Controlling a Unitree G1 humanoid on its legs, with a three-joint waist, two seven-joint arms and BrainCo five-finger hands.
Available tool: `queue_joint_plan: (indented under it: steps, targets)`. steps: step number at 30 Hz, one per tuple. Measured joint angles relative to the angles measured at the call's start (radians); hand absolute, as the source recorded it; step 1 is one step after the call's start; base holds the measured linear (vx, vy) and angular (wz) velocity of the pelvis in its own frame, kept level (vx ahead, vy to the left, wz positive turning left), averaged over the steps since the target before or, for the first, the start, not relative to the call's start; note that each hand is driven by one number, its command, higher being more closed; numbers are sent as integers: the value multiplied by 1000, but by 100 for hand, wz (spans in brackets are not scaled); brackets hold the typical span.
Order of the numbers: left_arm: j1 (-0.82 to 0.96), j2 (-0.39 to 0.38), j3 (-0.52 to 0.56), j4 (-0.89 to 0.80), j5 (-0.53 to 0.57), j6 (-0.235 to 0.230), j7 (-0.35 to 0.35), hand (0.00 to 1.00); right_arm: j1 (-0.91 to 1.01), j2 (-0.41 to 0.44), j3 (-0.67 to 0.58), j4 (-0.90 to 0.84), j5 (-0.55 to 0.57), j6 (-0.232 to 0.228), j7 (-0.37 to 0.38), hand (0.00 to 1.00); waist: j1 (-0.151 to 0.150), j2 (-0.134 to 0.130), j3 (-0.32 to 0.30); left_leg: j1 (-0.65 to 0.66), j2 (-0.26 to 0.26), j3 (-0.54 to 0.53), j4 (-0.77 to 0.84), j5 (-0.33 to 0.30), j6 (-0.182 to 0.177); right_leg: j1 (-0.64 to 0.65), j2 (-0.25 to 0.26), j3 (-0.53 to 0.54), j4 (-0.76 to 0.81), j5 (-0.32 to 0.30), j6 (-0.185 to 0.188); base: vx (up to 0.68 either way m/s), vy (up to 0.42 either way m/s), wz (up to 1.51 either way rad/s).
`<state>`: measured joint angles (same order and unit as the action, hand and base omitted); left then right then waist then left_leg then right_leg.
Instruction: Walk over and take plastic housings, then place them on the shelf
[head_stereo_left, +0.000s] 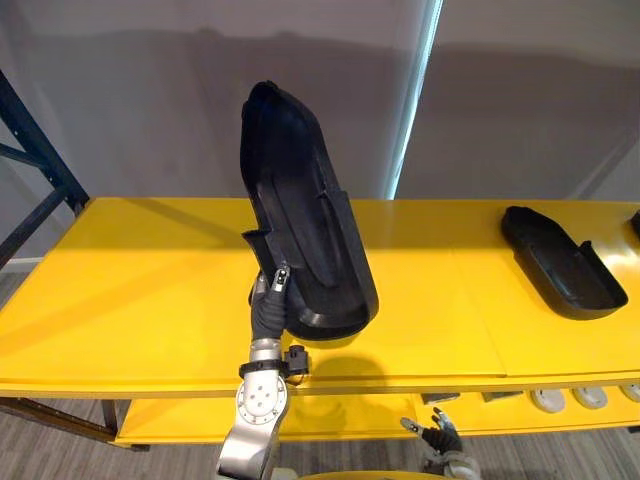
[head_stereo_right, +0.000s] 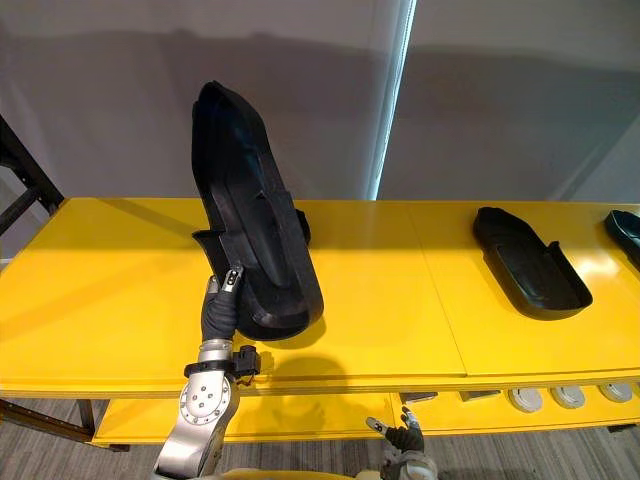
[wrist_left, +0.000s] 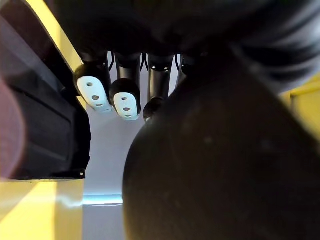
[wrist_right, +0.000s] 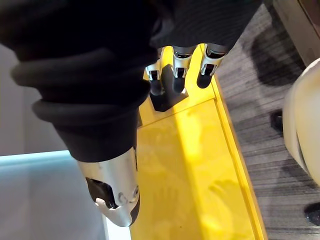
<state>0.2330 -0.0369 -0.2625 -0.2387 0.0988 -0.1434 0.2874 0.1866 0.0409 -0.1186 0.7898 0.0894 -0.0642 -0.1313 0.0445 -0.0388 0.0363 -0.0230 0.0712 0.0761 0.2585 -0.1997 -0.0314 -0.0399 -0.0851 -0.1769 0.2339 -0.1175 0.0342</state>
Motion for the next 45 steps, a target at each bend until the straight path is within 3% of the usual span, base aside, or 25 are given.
queue_joint_plan:
  steps: [2, 6, 10, 11, 12, 15, 16, 17, 19, 20, 22, 23, 24, 25, 26, 27, 28, 30, 31, 32, 35, 40, 45]
  targets:
    - [15, 0, 6, -3, 0, 0, -4, 100, 3, 0, -8, 0, 0, 0, -1, 0, -1, -1, 0, -3, -1, -20, 0, 3, -4, 18, 1, -19, -19, 9, 2, -31, -18, 27]
    - [26, 0, 52, -43, 1, 4, -2, 100, 19, 5, -13, 1, 0, -1, -3, 0, -4, -30, 7, -61, -17, -64, 4, 16, -10, 17, -32, -117, -25, 9, 7, -44, 13, 68]
    - [30, -11, 127, -70, 0, 3, 19, 100, 5, -8, -25, 2, 0, -3, -6, 0, -6, -22, 26, -89, 95, 236, 87, 11, -5, -21, -90, -144, 22, -15, 14, -65, 119, 37]
    - [33, -9, 126, -69, -2, 1, 20, 100, -16, -13, -25, 19, -2, -5, -10, 0, -5, -23, 25, -144, 131, 254, 225, -11, 37, -40, -117, -121, 32, -14, 20, -4, 274, -18]
    - [34, -7, 125, -67, -5, 1, 20, 100, -27, -11, -25, 28, -2, -3, -13, 0, -7, -29, 28, -162, 156, 253, 290, -31, 55, -48, -133, -105, 34, -6, 32, 11, 204, -29]
    - [39, -2, 116, -36, -18, -2, 19, 100, -40, -24, -25, 67, -3, -3, -19, 0, -40, -24, 24, -161, 235, 180, 297, -28, 41, -53, -185, -72, 26, 22, 87, -8, 348, -16]
    - [39, -11, 94, -10, -19, -2, 15, 100, -41, -48, -28, 88, -5, -2, -20, 0, -62, 5, 16, -129, 259, 87, 160, 43, -34, -56, -213, -69, 7, 53, 149, -3, 611, 2]
    - [34, -17, 78, 13, -20, -3, 15, 100, -43, -64, -38, 115, -6, 3, -21, 0, -77, 15, 5, -98, 218, 52, 94, -4, -156, -51, -237, -64, -27, 78, 179, 15, 556, 13]
    - [19, 17, 84, 50, -30, 1, 19, 100, -50, -23, -63, 150, -4, 3, -19, 0, -97, -33, 12, -121, 152, 58, 99, 0, -146, -27, -258, -86, -69, 115, 192, 42, 382, 23]
    - [20, 23, 84, 58, -32, 3, 19, 100, -47, -20, -63, 161, -7, 3, -18, 0, -96, -39, 11, -123, 143, 56, 110, -2, -142, -12, -259, -112, -90, 134, 185, 60, 336, 15]
    - [18, 40, 70, 64, -39, 2, 15, 100, -49, -20, -73, 170, -16, 1, -19, 0, -90, -37, 15, -138, 124, 54, 169, -46, -104, 13, -273, -120, -105, 227, 162, 3, 338, 12]
    - [16, 49, 67, 64, -38, 2, 14, 100, -50, -21, -73, 169, -22, 1, -18, 0, -87, -35, 16, -135, 123, 60, 175, -54, -98, 7, -277, -118, -91, 238, 146, -85, 288, -7]
    - [17, 61, 68, 64, -38, 2, 11, 100, -55, -21, -69, 164, -24, 1, -18, 0, -78, -25, 22, -129, 122, 79, 176, -63, -86, -23, -285, -116, -39, 261, 71, -104, 263, -44]
    - [18, 62, 69, 63, -37, 1, 9, 100, -62, -30, -67, 147, -40, 3, -17, 0, -73, -8, 29, -98, 122, 111, 154, -63, -72, -63, -284, -115, 20, 297, -43, -115, 261, -55]
    - [20, 62, 72, 62, -36, 0, 8, 100, -63, -32, -65, 137, -46, 3, -16, 0, -71, 1, 35, -88, 121, 127, 146, -61, -65, -91, -280, -102, 75, 251, -26, -95, 227, -52]
    - [18, 61, 80, 62, -28, -1, 8, 100, -66, -30, -59, 120, -53, 2, -15, 0, -75, 0, 36, -72, 119, 142, 135, -54, -48, -134, -224, -47, 240, 117, 60, -73, 119, -23]
    - [14, 53, 78, 60, -16, -1, 6, 100, -53, -21, -51, 105, -52, 0, -10, 0, -85, -7, 35, -65, 117, 138, 132, -52, -40, -137, -125, -9, 342, -24, 70, -70, 71, -18]
    - [14, 37, 74, 49, -5, -1, 5, 100, -45, -24, -27, 99, -52, -2, -1, 0, -80, -11, 33, -71, 89, 147, 128, -55, -34, -125, -29, 28, 308, -145, 51, -39, 3, -12]
    - [12, 26, 74, 47, -2, -1, 4, 100, -45, -26, -23, 97, -50, -3, 2, 0, -79, -21, 31, -74, 70, 146, 128, -56, -33, -98, -16, 49, 245, -182, 8, -37, 15, 0]
    - [11, 0, 72, 50, 5, 6, 5, 100, -43, -36, -28, 85, -44, -6, 2, 0, -83, 13, 51, -69, 73, 134, 114, -49, -32, -74, -3, 40, 207, -163, 1, -32, 16, 8]
    - [11, -2, 69, 40, 31, 8, 3, 100, -37, -36, -30, 85, -39, -5, 1, 0, -80, 17, 47, -40, 68, 131, 61, -11, -44, -48, -5, 20, 175, -152, -4, 29, -17, 15]
    - [15, -1, 89, 38, 31, 7, 3, 100, -14, -18, -30, 85, -39, -4, 1, 0, -49, -7, 28, 13, 94, 149, -19, 29, -67, 4, 34, 11, 83, -110, -25, 78, -55, -4]
    - [31, -2, 120, 38, 31, 8, 3, 100, -7, -9, -30, 84, -41, -4, 0, 0, -47, -11, 24, 53, 104, 186, -64, 55, -64, 51, 49, 30, -17, -52, -24, 20, 13, -15]
